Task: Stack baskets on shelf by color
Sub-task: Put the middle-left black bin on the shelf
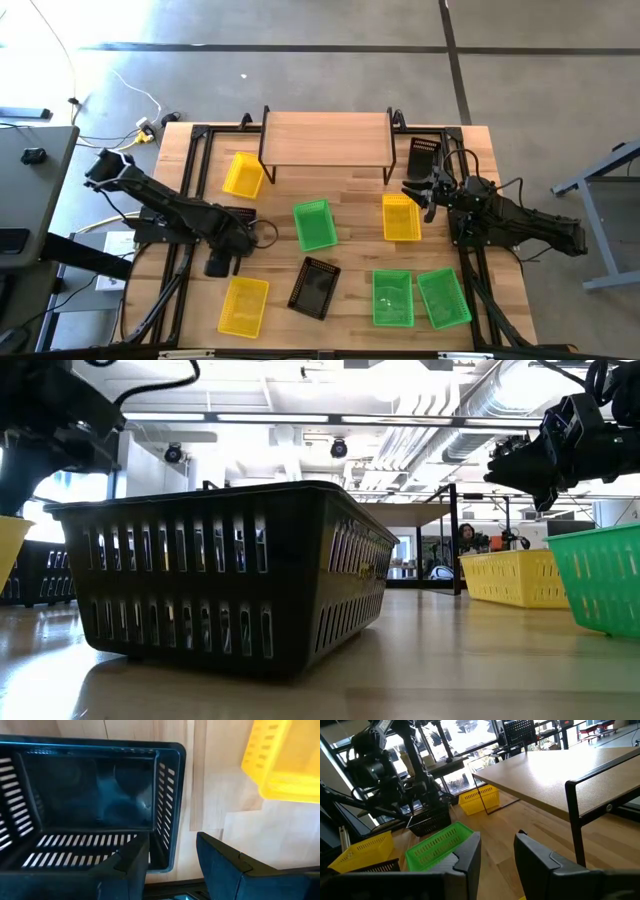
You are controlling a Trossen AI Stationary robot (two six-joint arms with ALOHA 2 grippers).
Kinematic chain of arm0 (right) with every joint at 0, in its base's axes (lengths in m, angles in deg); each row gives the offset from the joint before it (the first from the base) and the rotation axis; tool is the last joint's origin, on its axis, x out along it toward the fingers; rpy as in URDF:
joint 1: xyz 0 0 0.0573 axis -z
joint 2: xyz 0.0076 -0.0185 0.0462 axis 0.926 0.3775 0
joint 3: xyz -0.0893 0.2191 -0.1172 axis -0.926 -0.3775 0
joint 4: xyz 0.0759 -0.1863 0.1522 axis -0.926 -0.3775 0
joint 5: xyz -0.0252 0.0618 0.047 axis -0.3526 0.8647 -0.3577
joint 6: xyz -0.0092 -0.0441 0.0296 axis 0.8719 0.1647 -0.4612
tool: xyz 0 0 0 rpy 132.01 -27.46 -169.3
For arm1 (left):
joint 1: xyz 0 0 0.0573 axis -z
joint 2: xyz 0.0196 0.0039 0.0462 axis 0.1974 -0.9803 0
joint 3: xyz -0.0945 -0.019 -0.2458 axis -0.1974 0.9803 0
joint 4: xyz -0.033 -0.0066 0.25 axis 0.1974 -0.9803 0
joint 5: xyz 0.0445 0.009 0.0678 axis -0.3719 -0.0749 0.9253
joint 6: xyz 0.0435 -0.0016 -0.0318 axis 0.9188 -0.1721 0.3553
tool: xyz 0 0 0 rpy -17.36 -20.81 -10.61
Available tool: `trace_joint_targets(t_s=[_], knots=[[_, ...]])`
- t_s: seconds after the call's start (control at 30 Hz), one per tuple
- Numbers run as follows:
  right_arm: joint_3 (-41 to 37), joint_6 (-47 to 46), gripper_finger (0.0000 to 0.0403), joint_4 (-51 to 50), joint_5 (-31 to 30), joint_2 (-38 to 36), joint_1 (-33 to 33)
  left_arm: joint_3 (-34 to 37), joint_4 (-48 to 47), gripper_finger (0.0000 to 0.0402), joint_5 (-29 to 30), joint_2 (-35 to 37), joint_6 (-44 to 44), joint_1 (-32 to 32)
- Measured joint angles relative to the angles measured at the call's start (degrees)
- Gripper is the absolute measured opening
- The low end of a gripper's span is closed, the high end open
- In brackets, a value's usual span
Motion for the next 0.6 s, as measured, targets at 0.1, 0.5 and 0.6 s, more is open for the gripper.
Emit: trace_joint_targets(t_s=[0.1,0.5,0.6], knots=[[0.00,-0.02,0.0103,0.02,0.00,-0.02,-0.01,0.00,0.04,0.0156,0.02,-1.98,0.01,0.00],[0.00,-0.02,0.0103,0.00,0.00,-0.02,-0.02,0.00,2.20,0.0156,0.06,-4.84,0.01,-0.02],[0.00,-0.01,0.0103,0.02,-0.01,-0.02,-0.02,0.00,3.19,0.0156,0.07,-4.84,0.01,-0.02]])
